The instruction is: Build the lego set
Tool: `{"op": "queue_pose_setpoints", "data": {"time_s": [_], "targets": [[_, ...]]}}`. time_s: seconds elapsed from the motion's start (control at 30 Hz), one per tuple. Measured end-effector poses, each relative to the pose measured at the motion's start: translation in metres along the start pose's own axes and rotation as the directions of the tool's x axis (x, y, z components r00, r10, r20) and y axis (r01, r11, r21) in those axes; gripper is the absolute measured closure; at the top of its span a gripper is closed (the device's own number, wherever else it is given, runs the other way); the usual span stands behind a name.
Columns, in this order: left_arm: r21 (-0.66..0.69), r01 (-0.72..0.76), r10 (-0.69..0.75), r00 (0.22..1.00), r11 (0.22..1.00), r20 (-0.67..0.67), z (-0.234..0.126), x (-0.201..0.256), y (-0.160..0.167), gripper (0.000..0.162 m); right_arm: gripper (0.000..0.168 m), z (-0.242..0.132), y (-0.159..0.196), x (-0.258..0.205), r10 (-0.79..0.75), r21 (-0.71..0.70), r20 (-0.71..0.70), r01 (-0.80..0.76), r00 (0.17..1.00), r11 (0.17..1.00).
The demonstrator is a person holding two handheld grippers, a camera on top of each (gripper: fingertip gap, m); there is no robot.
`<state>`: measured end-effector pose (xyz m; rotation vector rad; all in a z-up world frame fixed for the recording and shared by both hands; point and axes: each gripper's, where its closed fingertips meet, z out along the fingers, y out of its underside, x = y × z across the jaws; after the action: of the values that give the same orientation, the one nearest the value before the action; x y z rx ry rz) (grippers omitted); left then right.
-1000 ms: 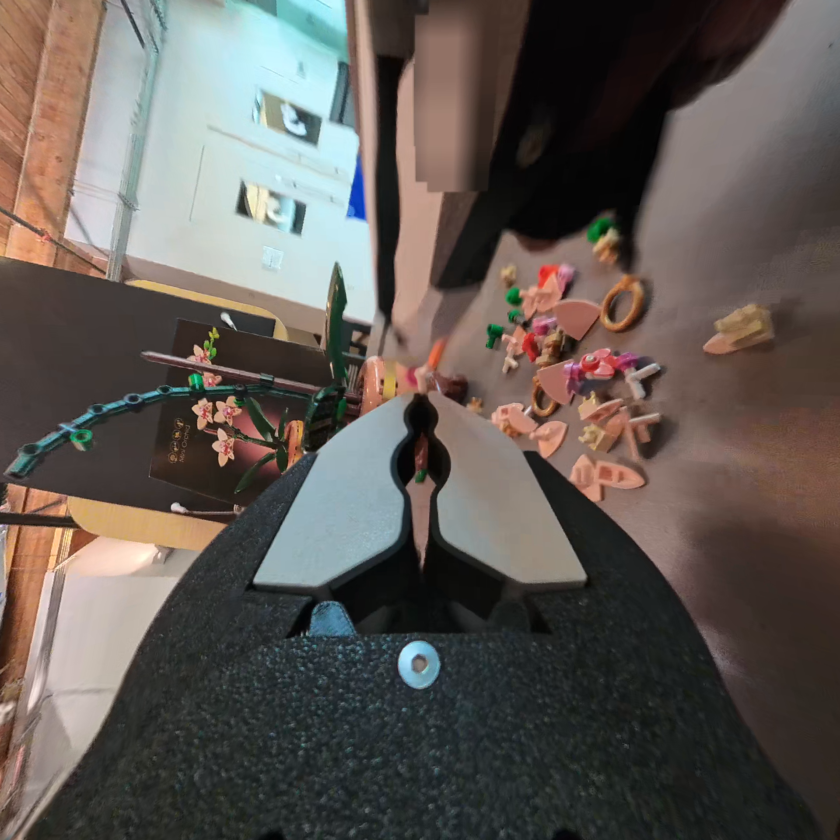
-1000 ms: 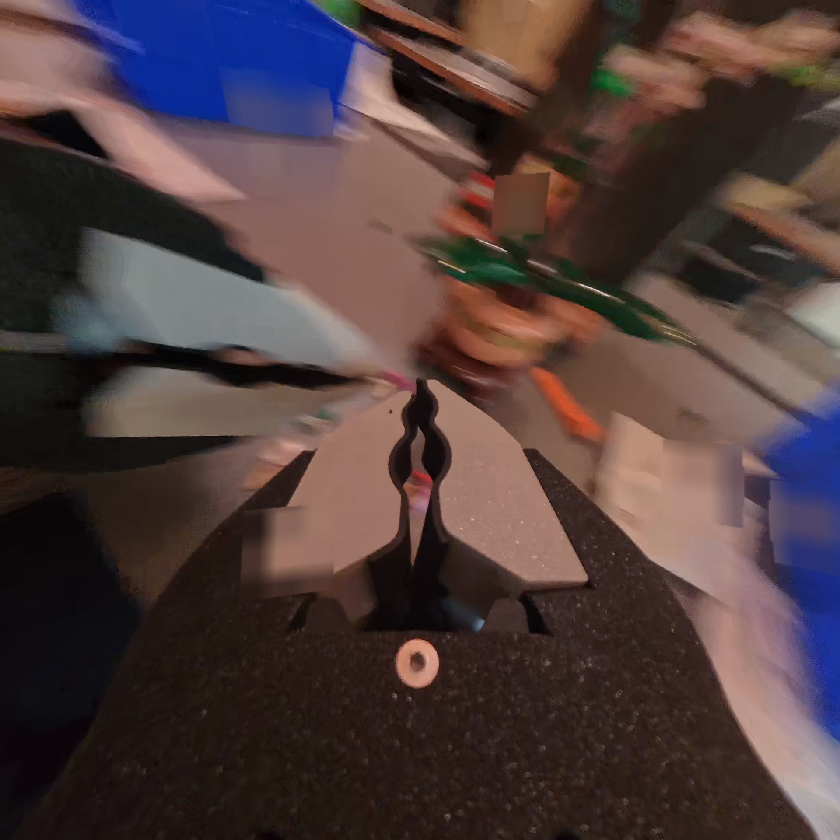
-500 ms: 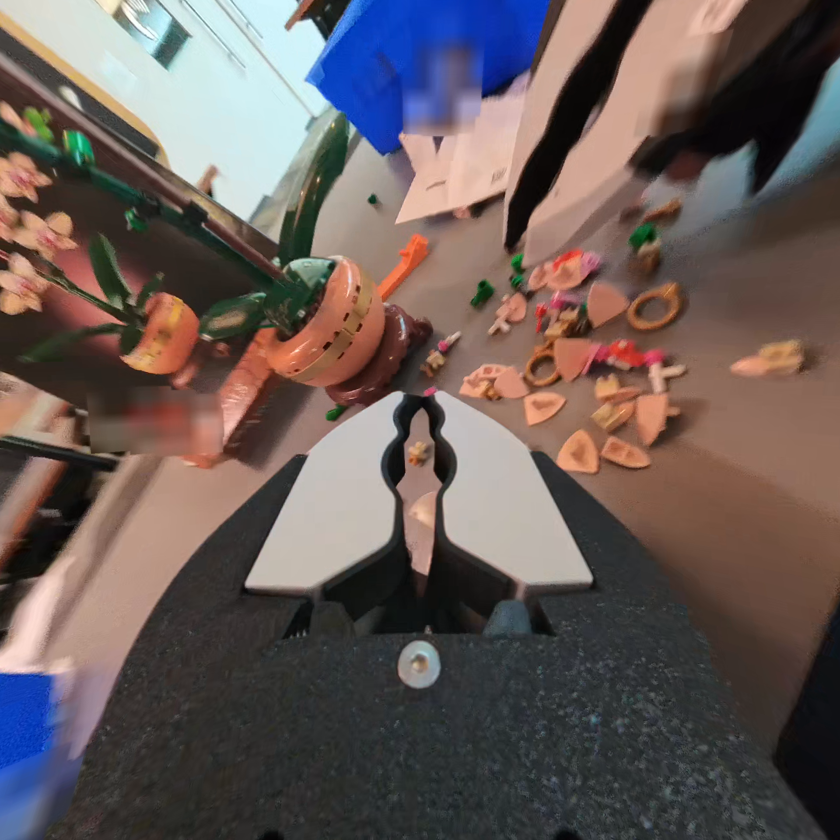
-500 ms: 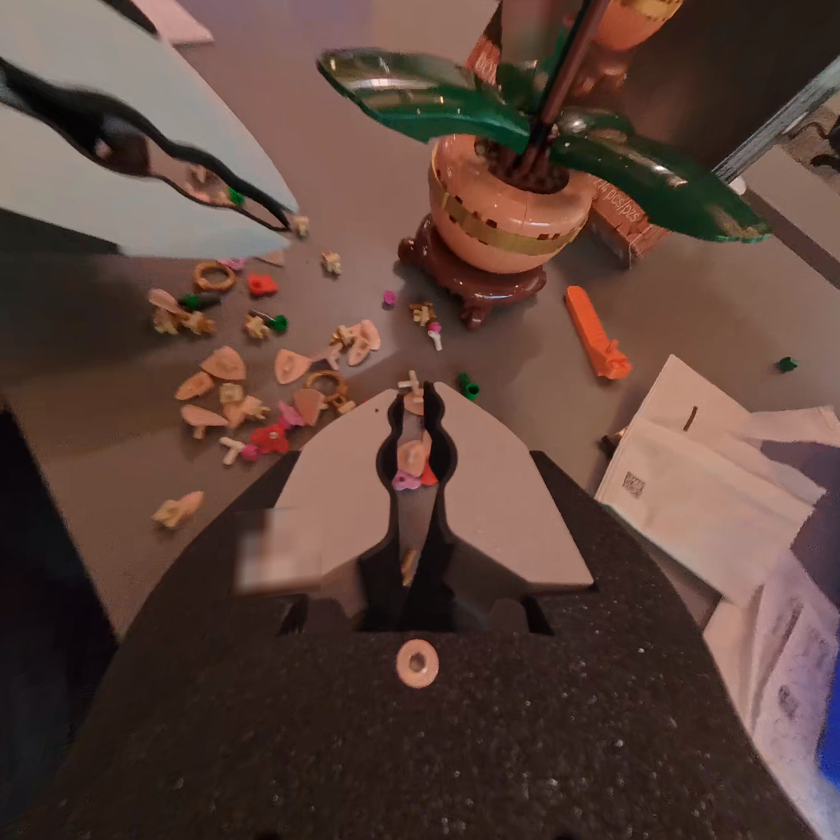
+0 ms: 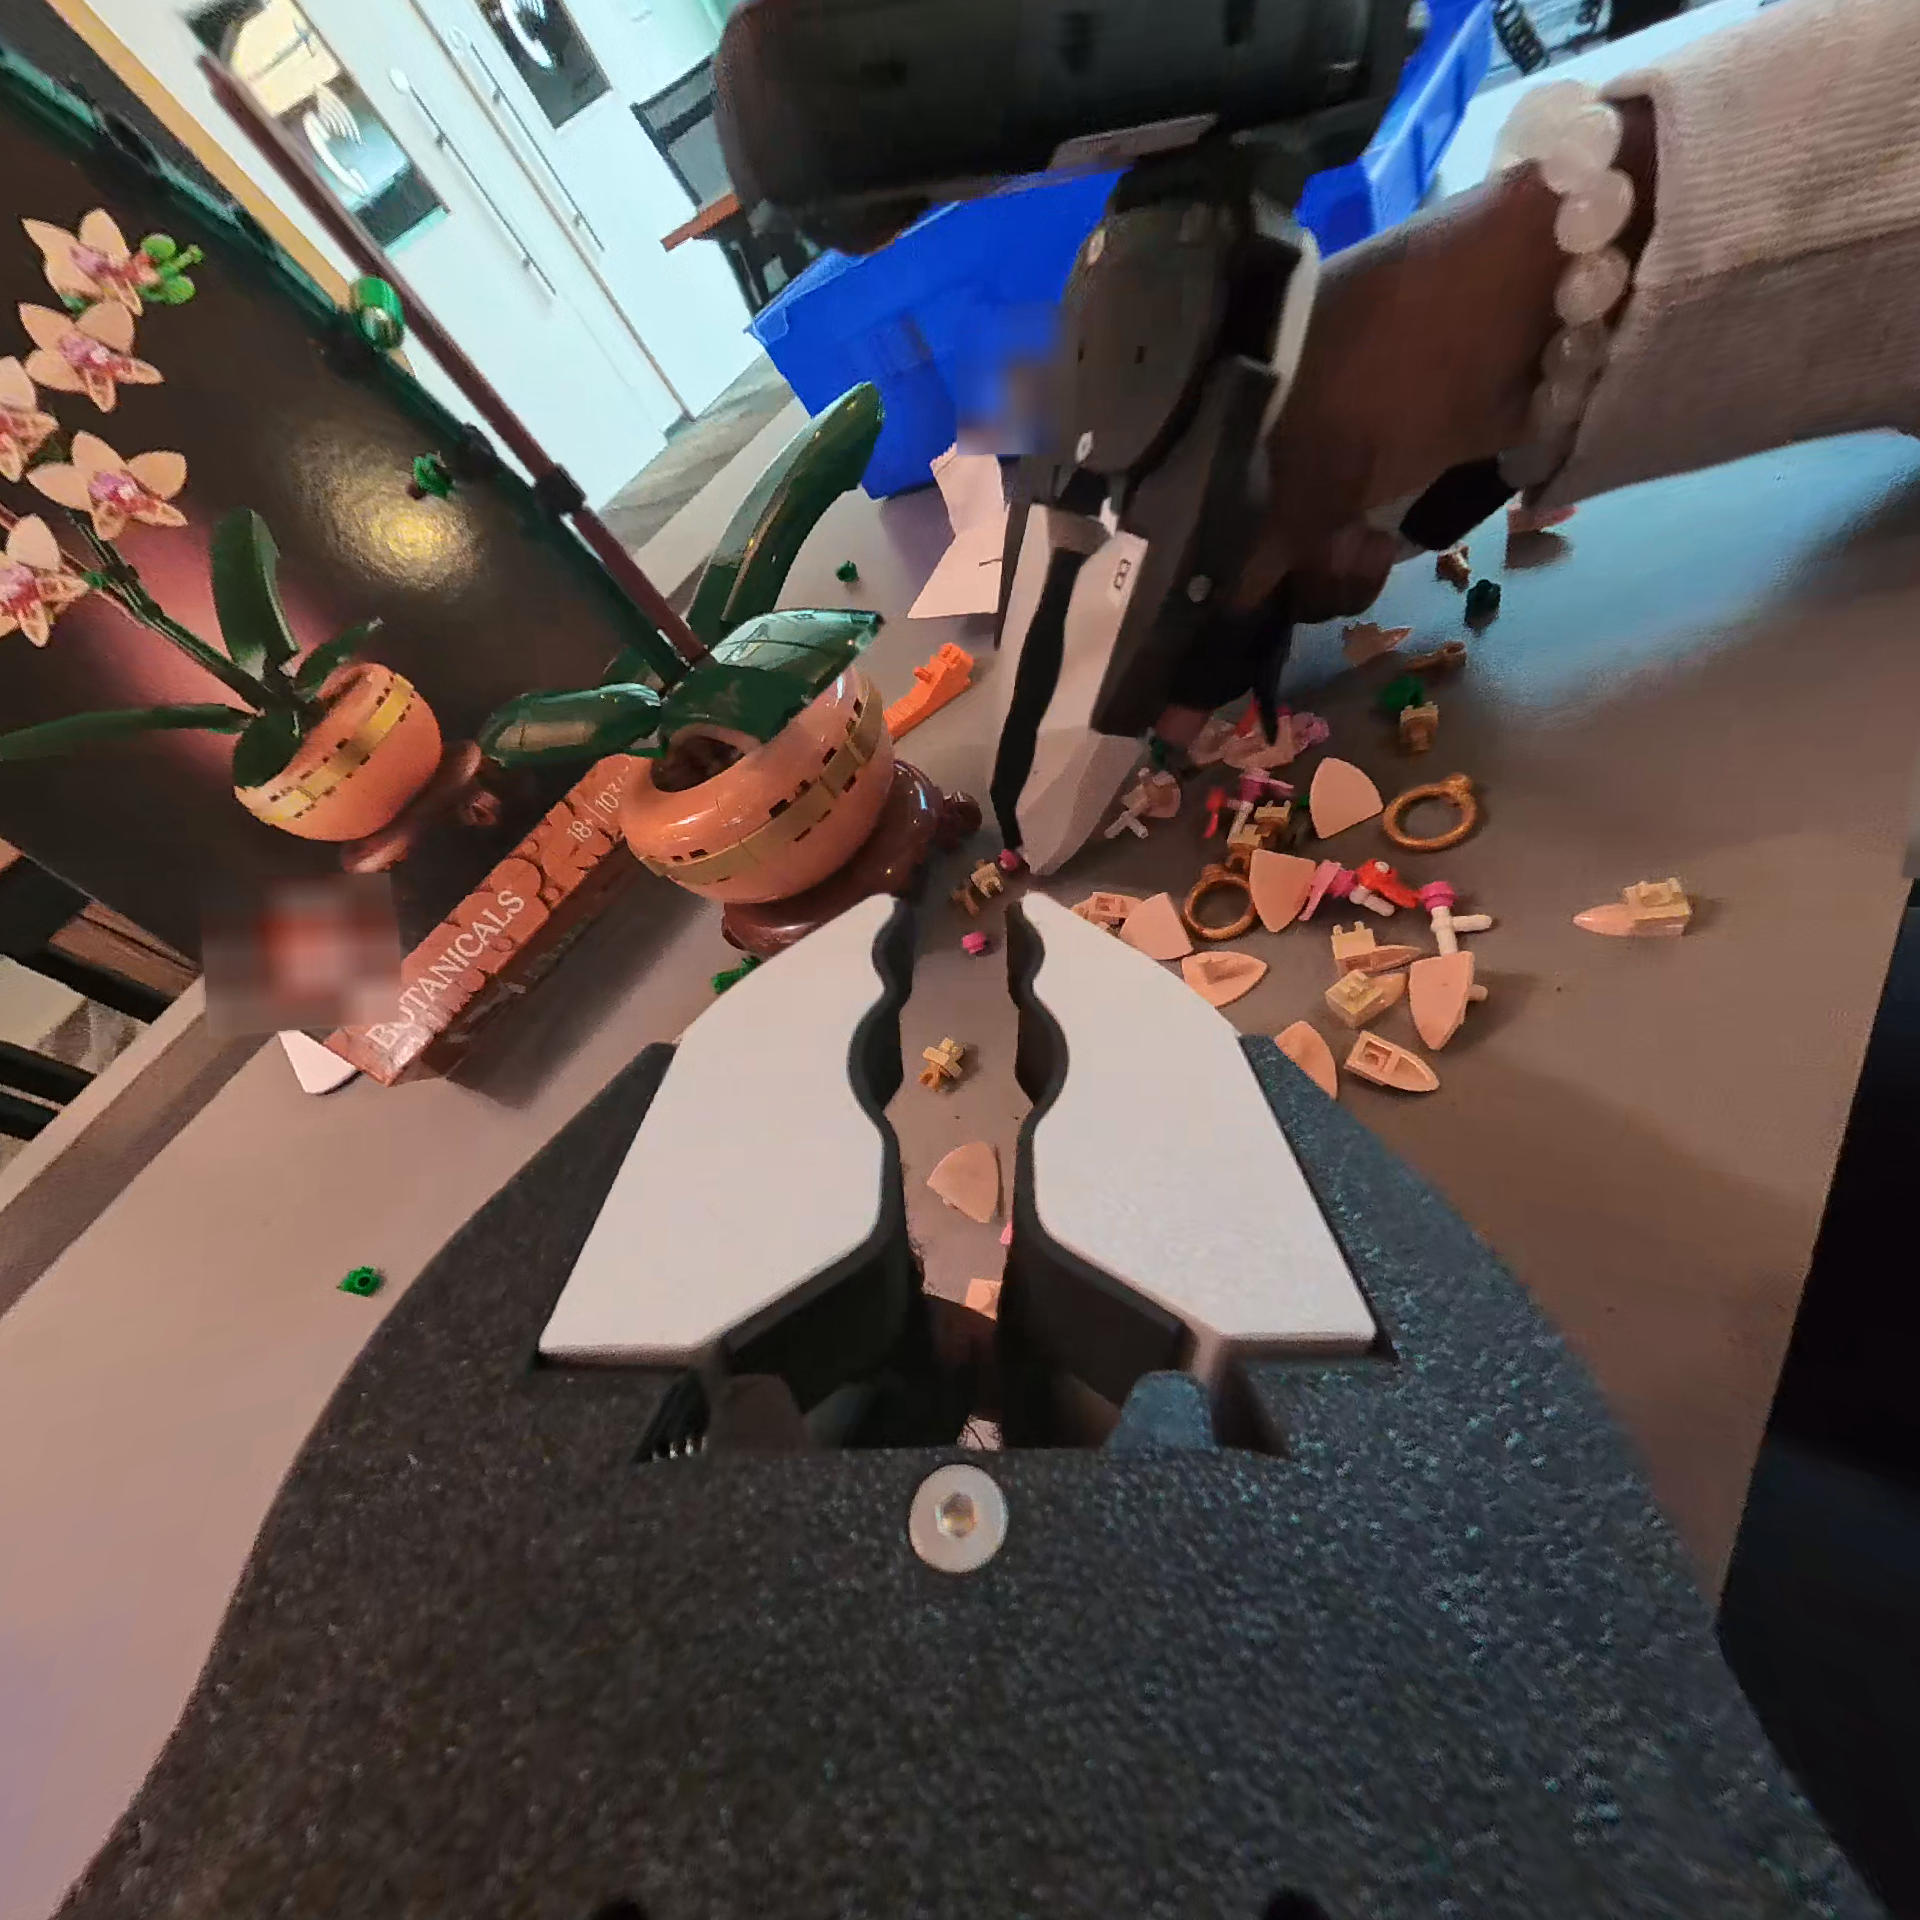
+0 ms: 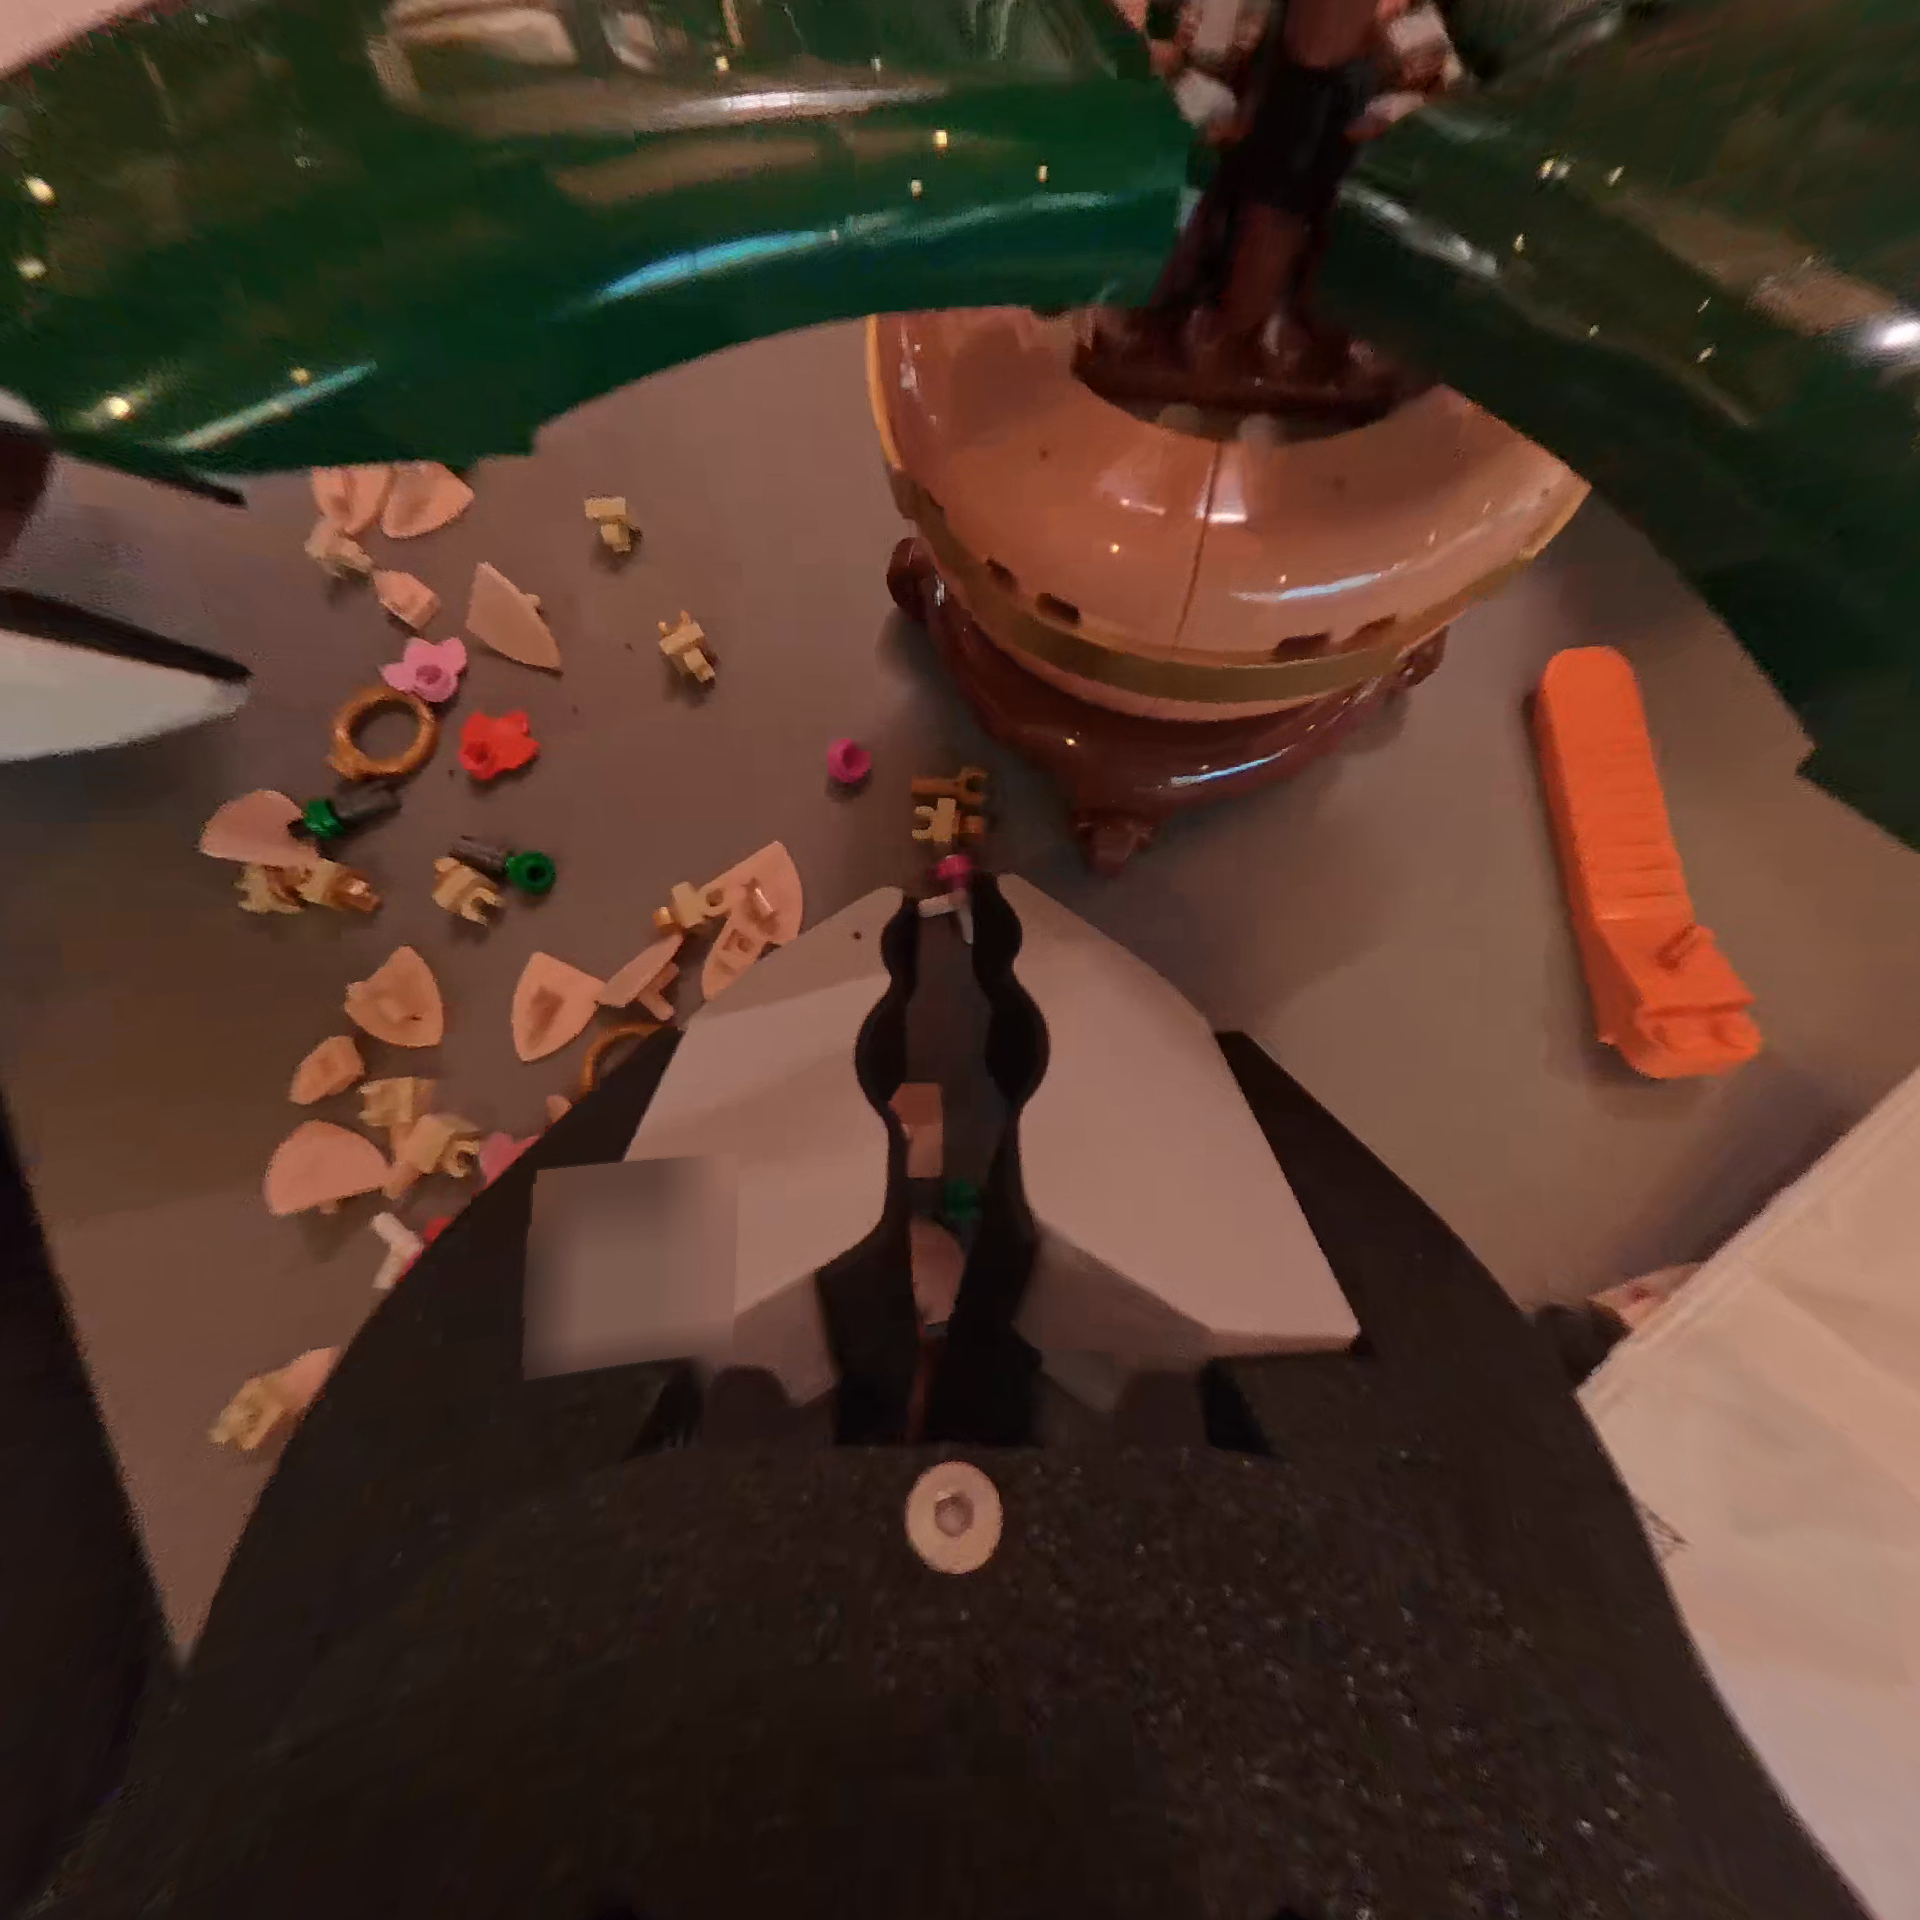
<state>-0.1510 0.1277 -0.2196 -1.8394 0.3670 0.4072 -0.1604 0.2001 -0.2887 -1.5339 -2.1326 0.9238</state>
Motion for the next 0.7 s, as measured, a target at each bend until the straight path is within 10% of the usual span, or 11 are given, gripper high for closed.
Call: {"op": "queue_pose_setpoints", "data": {"time_s": [0.37, 0.53, 0.7], "targets": [[0.024, 0.111, -0.111, 0.994, 0.994, -0.010, -0.002, -0.009, 0.001, 0.146, 0.168, -0.006, 0.004, -0.013, -0.145, 0.054, 0.061, 0.142, 0.988, 0.988], [-0.190, 0.072, -0.087, 0.994, 0.979, -0.072, -0.003, -0.012, 0.040, 0.147, 0.165, -0.022, -0.003, -0.026, -0.166, 0.103, 0.075, 0.158, 0.983, 0.982], [-0.220, 0.133, -0.195, 0.937, 0.966, -0.291, -0.021, 0.007, 0.043, 0.153, 0.154, -0.025, -0.012, -0.087, -0.283, 0.129, 0.186, 0.262, 0.941, 0.956]]}}
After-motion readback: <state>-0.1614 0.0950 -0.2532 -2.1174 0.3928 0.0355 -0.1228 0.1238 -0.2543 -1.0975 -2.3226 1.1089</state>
